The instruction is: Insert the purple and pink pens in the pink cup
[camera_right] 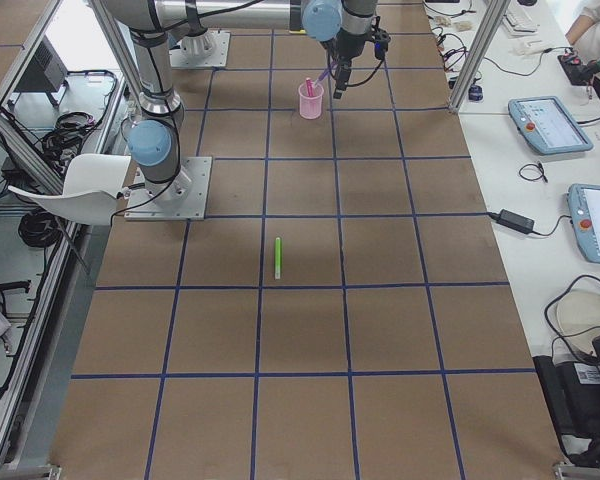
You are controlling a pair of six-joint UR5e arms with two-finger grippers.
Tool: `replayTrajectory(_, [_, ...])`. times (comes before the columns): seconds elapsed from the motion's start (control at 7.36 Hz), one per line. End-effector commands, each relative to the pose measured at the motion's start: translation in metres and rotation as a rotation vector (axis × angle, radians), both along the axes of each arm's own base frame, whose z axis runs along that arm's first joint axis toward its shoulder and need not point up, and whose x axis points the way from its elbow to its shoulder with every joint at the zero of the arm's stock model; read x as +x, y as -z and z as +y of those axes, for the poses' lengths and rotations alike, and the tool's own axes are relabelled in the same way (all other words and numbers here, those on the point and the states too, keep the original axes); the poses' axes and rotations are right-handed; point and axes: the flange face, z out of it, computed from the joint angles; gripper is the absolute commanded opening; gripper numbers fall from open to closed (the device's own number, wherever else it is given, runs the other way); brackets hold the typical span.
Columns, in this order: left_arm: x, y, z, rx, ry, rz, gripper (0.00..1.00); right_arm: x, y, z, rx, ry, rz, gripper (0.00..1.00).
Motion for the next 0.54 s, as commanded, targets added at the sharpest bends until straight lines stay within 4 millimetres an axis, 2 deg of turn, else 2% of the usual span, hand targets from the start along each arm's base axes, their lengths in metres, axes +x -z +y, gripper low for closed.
replayTrajectory(0.0, [-0.011,0.012,0.018,0.0,0.011,-0.045,0.0,0.001,0.007,-0.003,-0.014,0.002,-0.005,1.0])
replayTrajectory(0.41, [-0.013,0.022,0.026,0.013,0.001,-0.053,0.0,0.0,0.008,-0.003,-0.012,-0.007,-0.008,1.0])
